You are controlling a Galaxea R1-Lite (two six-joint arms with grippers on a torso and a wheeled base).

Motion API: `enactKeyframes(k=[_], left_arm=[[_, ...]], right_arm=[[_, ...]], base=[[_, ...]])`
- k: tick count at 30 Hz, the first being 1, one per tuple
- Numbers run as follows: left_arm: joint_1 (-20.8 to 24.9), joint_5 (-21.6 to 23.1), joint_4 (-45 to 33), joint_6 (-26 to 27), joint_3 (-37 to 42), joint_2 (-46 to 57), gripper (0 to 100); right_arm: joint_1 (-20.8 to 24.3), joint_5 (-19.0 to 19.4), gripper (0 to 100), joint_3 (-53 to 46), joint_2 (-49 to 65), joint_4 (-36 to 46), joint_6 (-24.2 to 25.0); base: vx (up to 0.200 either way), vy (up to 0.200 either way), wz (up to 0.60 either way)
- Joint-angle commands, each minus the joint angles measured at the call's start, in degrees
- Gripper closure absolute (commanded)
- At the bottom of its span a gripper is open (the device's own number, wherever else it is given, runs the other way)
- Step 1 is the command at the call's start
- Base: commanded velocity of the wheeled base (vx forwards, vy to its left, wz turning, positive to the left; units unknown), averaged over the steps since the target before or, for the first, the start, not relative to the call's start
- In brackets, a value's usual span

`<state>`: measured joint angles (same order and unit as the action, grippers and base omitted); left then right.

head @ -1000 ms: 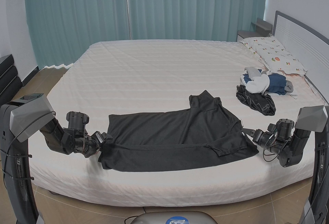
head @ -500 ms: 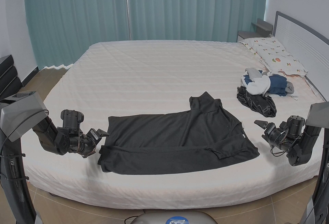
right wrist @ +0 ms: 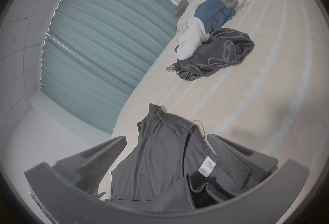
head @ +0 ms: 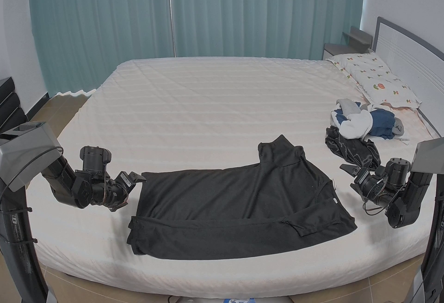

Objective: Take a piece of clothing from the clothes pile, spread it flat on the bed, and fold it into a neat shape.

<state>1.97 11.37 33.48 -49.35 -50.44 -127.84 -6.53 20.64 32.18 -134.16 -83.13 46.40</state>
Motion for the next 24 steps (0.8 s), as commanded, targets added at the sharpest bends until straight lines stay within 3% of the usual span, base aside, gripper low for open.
enactKeyframes(k=[1,13,16,24], left_arm=[[-0.04,-0.12,0.1,0.04,-0.8,0.31,0],[0.05,-0.48,-1.83,0.57,-16.53,-6.28,0],[0.05,-0.48,-5.44,1.36,-24.53,-10.67,0],[0.31,-1.35,-6.67,6.11,-33.05,-18.23,0]], right_arm=[[0.82,0.02,0,-0.37,0.04,-0.1,0.01],[1.61,-0.07,0,-1.07,-0.32,-0.1,-0.08],[1.52,-0.16,0,-1.07,-0.93,-0.19,-0.17],[1.52,-0.16,0,-1.07,-1.9,-0.19,-1.31]], base=[[0.0,0.0,0.0],[0.0,0.0,0.0],[0.0,0.0,0.0],[0.0,0.0,0.0]])
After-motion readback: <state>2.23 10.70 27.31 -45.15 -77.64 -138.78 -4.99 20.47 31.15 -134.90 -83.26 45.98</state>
